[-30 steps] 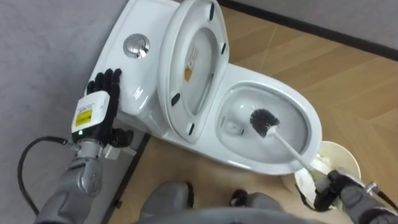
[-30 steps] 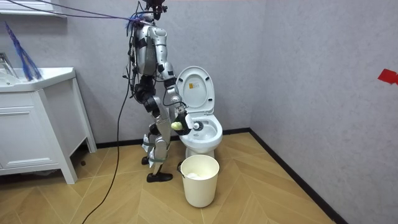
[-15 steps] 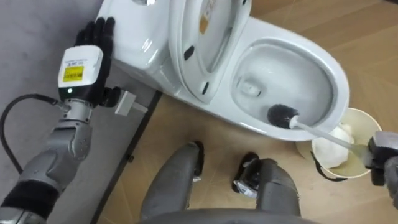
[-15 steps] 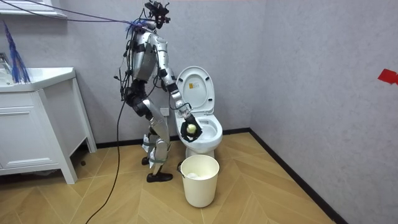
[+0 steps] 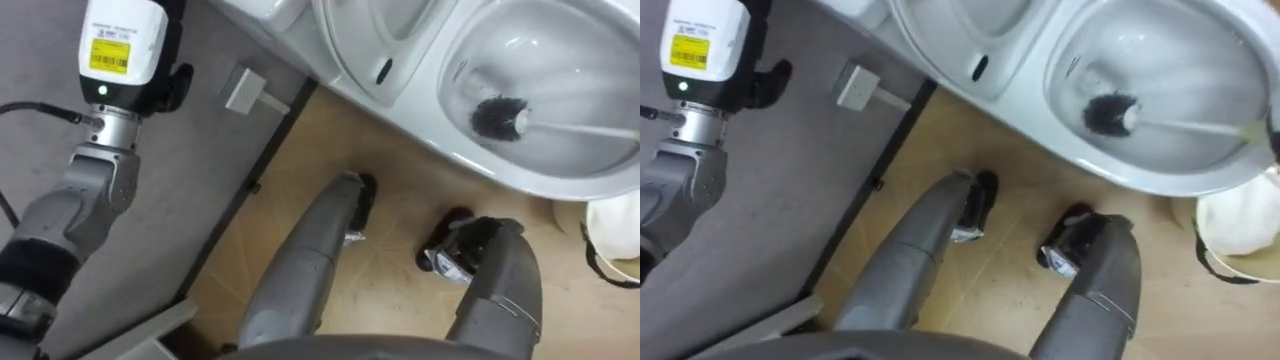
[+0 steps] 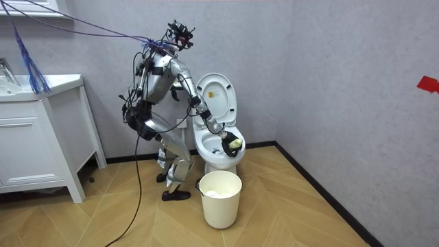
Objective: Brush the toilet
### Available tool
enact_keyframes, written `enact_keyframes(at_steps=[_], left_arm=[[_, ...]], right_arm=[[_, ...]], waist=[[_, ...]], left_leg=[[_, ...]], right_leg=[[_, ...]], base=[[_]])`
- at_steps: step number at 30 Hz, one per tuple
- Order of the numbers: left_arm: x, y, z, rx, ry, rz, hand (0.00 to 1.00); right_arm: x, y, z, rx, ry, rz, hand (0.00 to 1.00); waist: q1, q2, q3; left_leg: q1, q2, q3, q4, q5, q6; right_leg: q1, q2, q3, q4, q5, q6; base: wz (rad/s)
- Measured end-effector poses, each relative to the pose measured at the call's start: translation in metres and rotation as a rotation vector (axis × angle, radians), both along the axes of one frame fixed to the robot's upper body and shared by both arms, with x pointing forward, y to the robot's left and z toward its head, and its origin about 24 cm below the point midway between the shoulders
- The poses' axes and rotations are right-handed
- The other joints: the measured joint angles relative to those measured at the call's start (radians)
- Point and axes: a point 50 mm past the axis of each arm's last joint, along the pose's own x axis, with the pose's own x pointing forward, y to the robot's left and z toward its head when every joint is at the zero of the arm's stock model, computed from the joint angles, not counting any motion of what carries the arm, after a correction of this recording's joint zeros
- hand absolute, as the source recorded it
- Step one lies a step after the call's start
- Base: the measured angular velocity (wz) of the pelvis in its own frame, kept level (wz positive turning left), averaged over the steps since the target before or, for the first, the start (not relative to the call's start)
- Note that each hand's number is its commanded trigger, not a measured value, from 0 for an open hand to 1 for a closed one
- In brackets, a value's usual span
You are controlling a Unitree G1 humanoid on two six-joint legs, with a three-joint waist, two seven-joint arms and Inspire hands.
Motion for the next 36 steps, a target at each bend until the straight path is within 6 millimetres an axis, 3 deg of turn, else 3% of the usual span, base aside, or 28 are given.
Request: enact_keyframes(at_steps=[5,13,16,22,31,34,36], left_arm=[[0.007,0.004,0.004,0.057,-0.034,0.019,0.00],[0.007,0.019,0.018,0.109,-0.151,0.083,0.00],[0.007,0.020,0.020,0.113,-0.174,0.090,0.00],[0.007,0.021,0.023,0.116,-0.209,0.105,0.00],[0.006,0.020,0.022,0.132,-0.203,0.118,0.00],[0.005,0.020,0.019,0.180,-0.174,0.120,0.00],[0.004,0.019,0.016,0.204,-0.162,0.113,0.00]], right_arm=[[0.012,0.002,0.012,0.008,-0.055,-0.008,1.00],[0.036,0.020,0.017,0.377,-0.371,-0.163,1.00],[0.037,0.025,0.011,0.453,-0.437,-0.198,1.00],[0.039,0.031,0.004,0.590,-0.531,-0.264,1.00],[0.043,0.046,-0.008,0.586,-0.475,-0.219,1.00],[0.048,0.061,-0.016,0.547,-0.394,-0.146,1.00],[0.049,0.073,-0.025,0.490,-0.303,-0.071,1.00]], waist=[[-0.005,-0.017,0.0074],[-0.056,-0.076,0.0193],[-0.066,-0.085,0.0203],[-0.099,-0.093,0.0199],[-0.113,-0.097,0.0193],[-0.104,-0.089,0.0178],[-0.081,-0.069,0.0175]], left_leg=[[-0.059,0.000,0.002,0.053,-0.007,-0.001],[-0.129,0.005,0.004,0.088,-0.004,-0.006],[-0.132,0.005,0.002,0.090,-0.003,-0.008],[-0.138,-0.010,-0.018,0.092,0.002,-0.013],[-0.116,-0.009,-0.020,0.090,0.002,-0.010],[-0.086,-0.006,-0.021,0.089,-0.003,-0.009],[-0.064,-0.005,-0.022,0.089,-0.011,-0.009]], right_leg=[[-0.055,-0.013,0.003,0.055,-0.013,-0.013],[-0.127,-0.013,0.011,0.093,-0.010,-0.024],[-0.128,-0.011,0.011,0.093,-0.010,-0.024],[-0.125,-0.016,-0.001,0.092,-0.009,-0.024],[-0.099,-0.007,-0.001,0.079,-0.003,-0.015],[-0.067,-0.006,-0.005,0.071,-0.003,-0.015],[-0.042,-0.005,-0.008,0.065,-0.007,-0.006]], base=[[0.01],[-0.01],[0.00],[0.05],[-0.01],[-0.05],[0.00]])
